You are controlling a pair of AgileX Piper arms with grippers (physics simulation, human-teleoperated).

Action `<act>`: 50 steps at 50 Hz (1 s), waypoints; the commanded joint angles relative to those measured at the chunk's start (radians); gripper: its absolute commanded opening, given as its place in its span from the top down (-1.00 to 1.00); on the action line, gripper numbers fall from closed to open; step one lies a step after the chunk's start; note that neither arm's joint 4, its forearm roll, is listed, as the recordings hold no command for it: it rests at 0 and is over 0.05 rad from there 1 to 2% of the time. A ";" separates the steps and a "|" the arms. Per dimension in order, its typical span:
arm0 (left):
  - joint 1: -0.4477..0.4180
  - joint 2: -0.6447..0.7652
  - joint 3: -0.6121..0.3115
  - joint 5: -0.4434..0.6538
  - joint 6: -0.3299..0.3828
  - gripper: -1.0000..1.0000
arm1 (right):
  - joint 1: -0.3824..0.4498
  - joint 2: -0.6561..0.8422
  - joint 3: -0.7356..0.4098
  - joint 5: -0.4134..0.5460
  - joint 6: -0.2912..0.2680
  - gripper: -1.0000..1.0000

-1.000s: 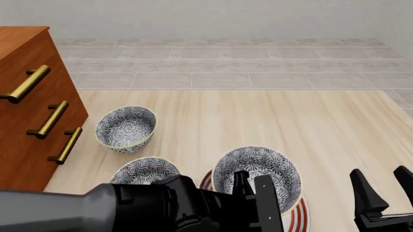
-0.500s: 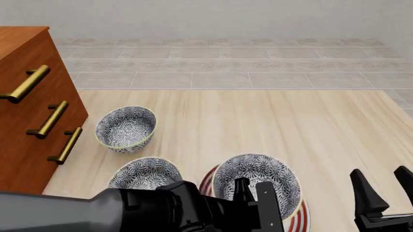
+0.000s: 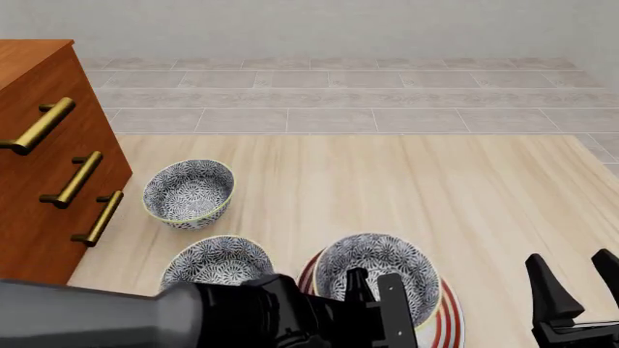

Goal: Put the bowl at the front on the plate.

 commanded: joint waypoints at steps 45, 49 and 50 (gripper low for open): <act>-0.021 0.041 0.029 -0.052 -0.013 1.00 | -0.003 0.004 0.000 -0.003 0.005 -1.00; -0.027 0.030 0.023 -0.036 -0.023 1.00 | -0.003 0.003 0.000 -0.003 0.004 -1.00; -0.027 0.029 0.026 -0.038 -0.017 -1.00 | -0.003 0.003 0.000 -0.002 0.004 -1.00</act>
